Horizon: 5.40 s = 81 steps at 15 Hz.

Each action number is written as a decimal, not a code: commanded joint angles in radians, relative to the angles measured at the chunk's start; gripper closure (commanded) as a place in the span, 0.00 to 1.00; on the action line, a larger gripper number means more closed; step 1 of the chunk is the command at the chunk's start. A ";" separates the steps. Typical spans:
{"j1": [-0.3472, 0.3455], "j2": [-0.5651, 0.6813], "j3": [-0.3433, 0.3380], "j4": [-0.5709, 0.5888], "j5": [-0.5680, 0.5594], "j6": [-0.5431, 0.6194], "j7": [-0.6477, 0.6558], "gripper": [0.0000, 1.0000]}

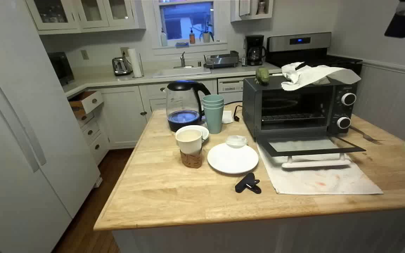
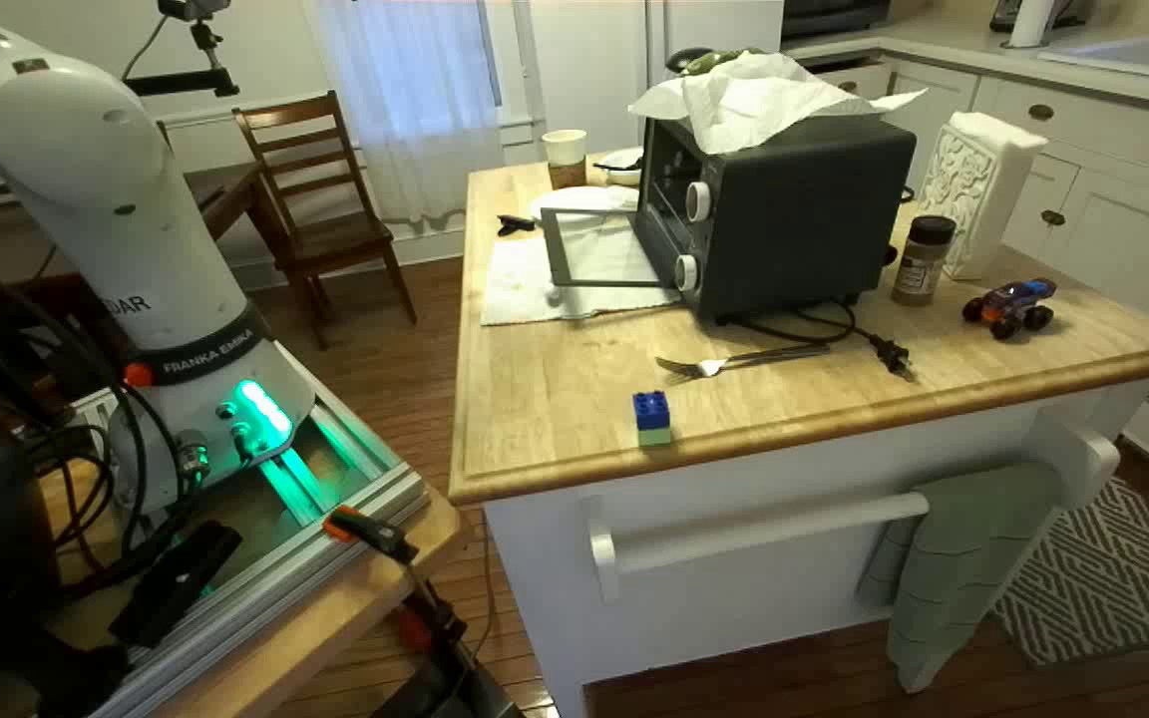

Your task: Pick up the stacked blocks on the far left of the table and move it to the left side of the white plate on the table

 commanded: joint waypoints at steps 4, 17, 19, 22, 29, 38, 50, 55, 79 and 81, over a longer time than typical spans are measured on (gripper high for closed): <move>0.002 0.001 -0.002 0.002 -0.002 -0.001 0.001 0.00; -0.299 0.055 -0.184 -0.114 -0.095 0.195 0.116 0.00; -0.370 0.062 -0.237 -0.171 -0.107 0.271 0.124 0.00; -0.454 0.086 -0.327 -0.269 -0.145 0.450 0.038 0.00; -0.628 0.368 -0.540 -0.269 -0.223 0.705 -0.194 0.00; -0.653 0.428 -0.538 -0.264 -0.186 0.745 -0.200 0.00; -0.786 0.784 -0.406 -0.153 -0.494 0.989 0.013 0.00; -0.702 0.890 -0.470 -0.084 -0.449 0.914 -0.046 0.00; -0.541 1.056 -0.570 0.061 -0.059 0.814 -0.307 0.74; -0.534 1.038 -0.580 0.057 -0.068 0.787 -0.293 0.88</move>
